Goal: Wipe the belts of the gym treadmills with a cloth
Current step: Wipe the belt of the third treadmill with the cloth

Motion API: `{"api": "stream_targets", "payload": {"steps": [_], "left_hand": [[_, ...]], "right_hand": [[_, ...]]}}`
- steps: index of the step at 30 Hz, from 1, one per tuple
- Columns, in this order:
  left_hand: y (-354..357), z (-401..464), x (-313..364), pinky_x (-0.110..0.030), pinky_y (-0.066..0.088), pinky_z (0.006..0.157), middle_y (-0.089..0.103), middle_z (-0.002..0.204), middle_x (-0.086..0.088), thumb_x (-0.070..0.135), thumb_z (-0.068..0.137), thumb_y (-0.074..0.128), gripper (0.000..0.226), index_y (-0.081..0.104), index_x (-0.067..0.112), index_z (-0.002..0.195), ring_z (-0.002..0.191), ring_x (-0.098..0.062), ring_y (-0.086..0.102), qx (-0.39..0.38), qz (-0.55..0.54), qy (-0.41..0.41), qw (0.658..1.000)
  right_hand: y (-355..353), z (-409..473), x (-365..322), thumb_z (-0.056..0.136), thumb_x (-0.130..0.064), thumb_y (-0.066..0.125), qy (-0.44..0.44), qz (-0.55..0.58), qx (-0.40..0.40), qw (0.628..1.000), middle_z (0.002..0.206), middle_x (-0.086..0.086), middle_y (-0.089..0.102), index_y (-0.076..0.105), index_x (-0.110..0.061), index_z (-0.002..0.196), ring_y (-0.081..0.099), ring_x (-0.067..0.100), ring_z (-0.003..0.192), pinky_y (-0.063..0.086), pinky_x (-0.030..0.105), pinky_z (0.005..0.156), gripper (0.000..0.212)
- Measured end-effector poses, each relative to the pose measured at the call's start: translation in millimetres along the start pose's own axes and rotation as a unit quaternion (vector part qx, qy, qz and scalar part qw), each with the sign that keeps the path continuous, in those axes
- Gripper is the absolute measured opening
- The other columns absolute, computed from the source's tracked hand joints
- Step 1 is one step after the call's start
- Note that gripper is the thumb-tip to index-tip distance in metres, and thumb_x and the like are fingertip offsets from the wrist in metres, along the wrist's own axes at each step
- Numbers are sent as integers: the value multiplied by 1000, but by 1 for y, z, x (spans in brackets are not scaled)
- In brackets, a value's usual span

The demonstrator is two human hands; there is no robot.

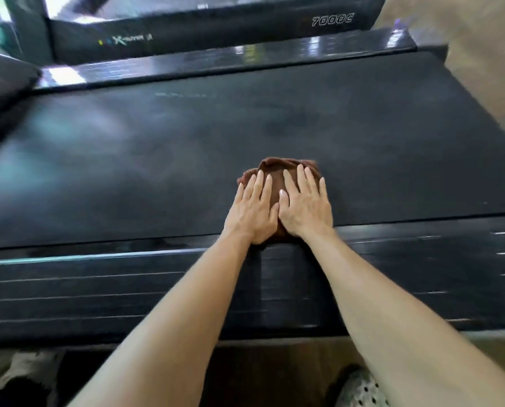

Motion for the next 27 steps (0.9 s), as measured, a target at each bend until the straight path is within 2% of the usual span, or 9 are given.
{"api": "stream_targets", "payload": {"steps": [5, 10, 19, 27], "left_hand": [[2, -11, -3, -41, -6, 128, -12, 171, -11, 46, 108, 23, 72, -4, 9, 163, 158, -22, -13, -23, 18, 2, 1000], [7, -10, -1, -48, 2, 128, -13, 171, -7, 46, 107, 21, 71, -3, 11, 164, 158, -20, -11, -8, 38, -9, 999], [7, -7, -2, -47, -4, 128, -17, 170, -13, 45, 108, 20, 72, -8, 7, 162, 157, -25, -17, -18, 42, 7, 999], [10, -4, -3, -49, -3, 128, -16, 170, -15, 47, 108, 16, 72, -8, 6, 162, 157, -27, -16, -15, 58, 10, 998]], "right_hand": [[-1, -9, 0, 111, -48, 15, 7, 1, 4, 1000, 174, 7, 8, 16, -26, 166, 0, 21, 161, -3, 47, 129, 60], [3, -9, 3, 110, -52, 15, 8, 2, 21, 1000, 174, 9, 10, 17, -25, 166, 1, 23, 161, -2, 47, 130, 63], [5, -6, 5, 110, -51, 16, 6, -5, 28, 1000, 174, 10, 11, 17, -25, 166, 2, 23, 161, -1, 47, 130, 62], [2, -5, 4, 110, -49, 18, 11, -3, 24, 1000, 174, 8, 10, 18, -25, 166, 1, 21, 161, -1, 46, 130, 61]]}}
Point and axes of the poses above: each hand's wrist, its own z-axis towards the middle knuckle, its own y-axis out of the palm, x = y × z, the point moved 6 cm from there along z, towards the middle knuckle
